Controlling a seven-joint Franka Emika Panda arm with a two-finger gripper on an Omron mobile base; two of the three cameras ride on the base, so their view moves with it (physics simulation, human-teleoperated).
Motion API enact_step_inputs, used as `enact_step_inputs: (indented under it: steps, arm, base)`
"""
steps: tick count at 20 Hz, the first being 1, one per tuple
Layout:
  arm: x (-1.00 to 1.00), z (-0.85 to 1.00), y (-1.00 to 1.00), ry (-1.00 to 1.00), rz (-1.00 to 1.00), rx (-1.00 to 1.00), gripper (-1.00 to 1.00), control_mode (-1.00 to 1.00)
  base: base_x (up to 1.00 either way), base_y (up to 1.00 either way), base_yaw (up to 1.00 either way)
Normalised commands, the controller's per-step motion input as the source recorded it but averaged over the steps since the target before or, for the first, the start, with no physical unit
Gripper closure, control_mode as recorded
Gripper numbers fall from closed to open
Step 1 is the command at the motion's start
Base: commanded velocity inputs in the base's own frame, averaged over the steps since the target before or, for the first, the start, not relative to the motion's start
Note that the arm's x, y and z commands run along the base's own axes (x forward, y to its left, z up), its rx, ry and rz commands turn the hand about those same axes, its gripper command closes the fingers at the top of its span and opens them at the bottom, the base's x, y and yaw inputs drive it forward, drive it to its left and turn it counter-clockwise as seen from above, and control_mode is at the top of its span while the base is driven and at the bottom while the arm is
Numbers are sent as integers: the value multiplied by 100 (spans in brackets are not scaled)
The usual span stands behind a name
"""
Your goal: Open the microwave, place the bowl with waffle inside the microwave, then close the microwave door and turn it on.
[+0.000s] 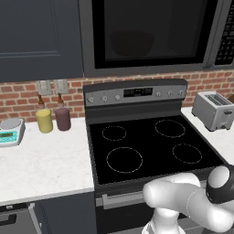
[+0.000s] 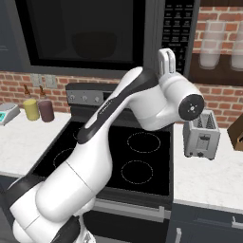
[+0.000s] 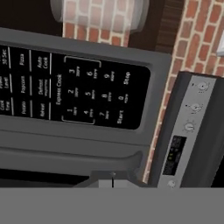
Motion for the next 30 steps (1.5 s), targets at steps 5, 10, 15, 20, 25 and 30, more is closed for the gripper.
enact_step_inputs:
  steps: [5, 10, 15, 20, 25, 30]
  arm:
    - [14, 0, 0, -2, -6, 0, 100, -100]
    - [8, 0, 0, 0, -5, 0, 100, -100]
    - [9, -5, 0, 0, -5, 0, 100, -100]
    - [8, -10, 0, 0, -3, 0, 100, -100]
    - [12, -12, 0, 0, 0, 0, 100, -100]
    - [19, -2, 0, 0, 0, 0, 100, -100]
  base:
    - [0, 0, 0]
    - [0, 0, 0]
    - [0, 0, 0]
    - [0, 0, 0]
    - [0, 0, 0]
    - [0, 0, 0]
